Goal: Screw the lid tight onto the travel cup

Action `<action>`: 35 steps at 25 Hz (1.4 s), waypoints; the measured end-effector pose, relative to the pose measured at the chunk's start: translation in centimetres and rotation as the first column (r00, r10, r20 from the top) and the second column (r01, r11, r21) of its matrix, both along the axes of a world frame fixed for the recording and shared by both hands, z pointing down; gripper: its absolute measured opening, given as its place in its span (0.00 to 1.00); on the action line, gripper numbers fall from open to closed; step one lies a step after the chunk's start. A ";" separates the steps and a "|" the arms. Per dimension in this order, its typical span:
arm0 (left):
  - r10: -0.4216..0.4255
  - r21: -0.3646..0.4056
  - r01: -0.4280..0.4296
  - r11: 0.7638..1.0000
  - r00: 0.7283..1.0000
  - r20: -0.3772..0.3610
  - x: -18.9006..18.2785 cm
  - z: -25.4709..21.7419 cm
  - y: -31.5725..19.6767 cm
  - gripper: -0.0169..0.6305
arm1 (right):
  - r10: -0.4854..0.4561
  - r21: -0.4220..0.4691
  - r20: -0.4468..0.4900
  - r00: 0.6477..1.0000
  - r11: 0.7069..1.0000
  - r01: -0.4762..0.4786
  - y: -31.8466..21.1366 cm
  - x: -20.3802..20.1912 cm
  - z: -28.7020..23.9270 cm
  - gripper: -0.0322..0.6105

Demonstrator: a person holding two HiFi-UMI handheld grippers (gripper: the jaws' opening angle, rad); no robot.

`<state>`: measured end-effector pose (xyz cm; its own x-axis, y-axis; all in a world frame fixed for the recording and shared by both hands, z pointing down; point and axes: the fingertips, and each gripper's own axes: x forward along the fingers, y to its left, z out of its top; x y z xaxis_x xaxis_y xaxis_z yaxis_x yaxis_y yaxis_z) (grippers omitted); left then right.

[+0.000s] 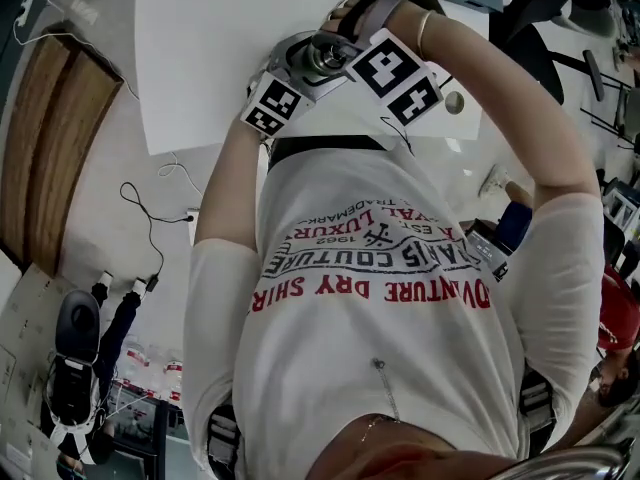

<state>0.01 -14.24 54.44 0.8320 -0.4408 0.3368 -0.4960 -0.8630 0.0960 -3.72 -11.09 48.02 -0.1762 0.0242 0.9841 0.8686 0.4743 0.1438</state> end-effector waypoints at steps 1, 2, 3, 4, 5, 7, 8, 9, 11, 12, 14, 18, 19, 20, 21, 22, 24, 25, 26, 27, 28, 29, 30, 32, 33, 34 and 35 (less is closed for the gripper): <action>-0.001 0.000 0.001 1.000 1.000 -0.001 0.0 -0.1 0.0 0.64 | -0.007 -0.010 0.006 1.000 1.000 0.007 0.1 -0.1 0.0 0.43; -0.001 0.000 0.001 1.000 1.000 -0.002 -0.1 -0.1 0.0 0.64 | -0.005 -0.023 0.011 1.000 1.000 0.005 0.2 -0.1 -0.1 0.43; -0.002 0.000 0.002 1.000 1.000 -0.002 -0.1 -0.1 -0.1 0.64 | 0.010 -0.038 0.013 1.000 0.999 -0.009 0.2 -0.2 -0.1 0.43; -0.002 0.000 0.002 1.000 1.000 -0.002 -0.2 -0.1 -0.1 0.64 | 0.036 -0.056 0.008 0.999 0.998 -0.036 0.1 -0.4 -0.1 0.43; -0.002 0.000 0.002 1.000 1.000 -0.002 -0.3 -0.1 -0.2 0.64 | 0.071 -0.078 -0.003 0.997 0.994 -0.071 -0.1 -0.5 -0.1 0.43; -0.001 -0.002 0.001 1.000 1.000 -0.003 -0.5 0.0 -0.4 0.64 | 0.138 -0.127 -0.026 0.990 0.982 -0.140 -0.4 -0.9 0.0 0.43; 0.000 -0.003 0.000 1.000 1.000 -0.004 -0.5 0.1 -0.5 0.64 | 0.167 -0.150 -0.032 0.986 0.974 -0.170 -0.4 -1.0 -0.1 0.43; 0.001 -0.004 -0.001 1.000 1.000 -0.004 -0.6 0.1 -0.4 0.64 | 0.197 -0.169 -0.034 0.980 0.965 -0.200 -0.4 -1.2 -0.2 0.43; 0.003 -0.003 -0.003 1.000 1.000 -0.004 -0.8 0.0 -0.1 0.64 | 0.268 -0.192 -0.035 0.963 0.944 -0.269 -0.1 -1.5 -0.4 0.43; 0.004 -0.002 -0.004 1.000 1.000 -0.004 -0.9 -0.1 0.0 0.64 | 0.310 -0.201 -0.033 0.950 0.929 -0.310 -0.1 -1.7 -0.5 0.43; 0.006 -0.002 -0.006 1.000 1.000 -0.005 -1.1 0.0 -0.1 0.64 | 0.409 -0.229 -0.018 0.912 0.887 -0.402 -0.3 -1.9 -0.4 0.43; 0.004 -0.010 -0.004 1.000 1.000 -0.006 -1.0 0.4 -0.7 0.64 | 0.651 -0.320 0.024 0.759 0.724 -0.611 -1.5 -2.2 -0.3 0.43; 0.005 -0.011 -0.005 1.000 1.000 -0.006 -0.9 0.5 -0.9 0.64 | 0.706 -0.339 0.032 0.707 0.673 -0.657 -1.8 -2.1 -0.3 0.43; 0.006 -0.011 -0.006 1.000 1.000 -0.005 -0.7 0.5 -0.8 0.64 | 0.756 -0.356 0.040 0.654 0.622 -0.697 -1.9 -1.9 -0.3 0.43; 0.006 -0.010 -0.006 1.000 1.000 -0.004 -0.5 0.4 -0.7 0.64 | 0.798 -0.370 0.050 0.600 0.573 -0.731 -1.8 -1.7 -0.4 0.43; 0.006 -0.008 -0.006 1.000 1.000 -0.003 -0.3 0.3 -0.5 0.64 | 0.835 -0.382 0.060 0.547 0.525 -0.761 -1.8 -1.5 -0.6 0.43; 0.006 -0.005 -0.006 1.000 1.000 -0.001 -0.1 0.1 -0.3 0.64 | 0.905 -0.404 0.069 0.420 0.411 -0.817 -1.8 -1.2 -0.8 0.43; 0.007 -0.004 -0.007 1.000 1.000 -0.001 -0.1 0.1 -0.3 0.64 | 0.938 -0.418 0.065 0.339 0.335 -0.845 -1.9 -1.2 -0.8 0.43; 0.008 -0.004 -0.008 1.000 1.000 -0.001 -0.2 0.1 -0.3 0.64 | 0.965 -0.429 0.060 0.254 0.255 -0.867 -2.0 -1.2 -0.8 0.43; 0.008 -0.004 -0.008 1.000 1.000 0.000 -0.3 0.0 -0.3 0.64 | 0.982 -0.433 0.060 0.180 0.188 -0.882 -2.1 -1.3 -0.9 0.43; 0.007 -0.004 -0.007 1.000 1.000 0.000 -0.3 0.0 -0.3 0.64 | 0.990 -0.430 0.067 0.125 0.142 -0.891 -2.2 -1.3 -0.9 0.43; 0.006 -0.004 -0.006 1.000 1.000 0.000 -0.4 0.0 -0.3 0.64 | 0.993 -0.424 0.076 0.089 0.114 -0.899 -2.3 -1.3 -1.0 0.43; 0.005 -0.004 -0.005 1.000 1.000 0.001 -0.4 -0.1 -0.3 0.64 | 0.994 -0.419 0.083 0.067 0.096 -0.903 -2.3 -1.3 -1.0 0.43; 0.006 -0.005 -0.006 1.000 1.000 0.003 -0.3 -0.1 -0.2 0.64 | 0.995 -0.427 0.084 0.051 0.082 -0.901 -2.3 -1.2 -1.0 0.43; 0.007 -0.006 -0.007 1.000 1.000 0.004 -0.2 -0.1 -0.2 0.64 | 0.994 -0.433 0.084 0.065 0.095 -0.896 -2.2 -1.1 -1.0 0.43; 0.008 -0.007 -0.008 1.000 1.000 0.005 -0.1 -0.1 -0.2 0.64 | 0.991 -0.435 0.091 0.096 0.126 -0.891 -2.1 -1.0 -1.0 0.43; 0.009 -0.007 -0.009 1.000 1.000 0.005 0.0 -0.1 -0.1 0.64 | 0.983 -0.431 0.109 0.144 0.178 -0.885 -2.1 -0.8 -1.1 0.43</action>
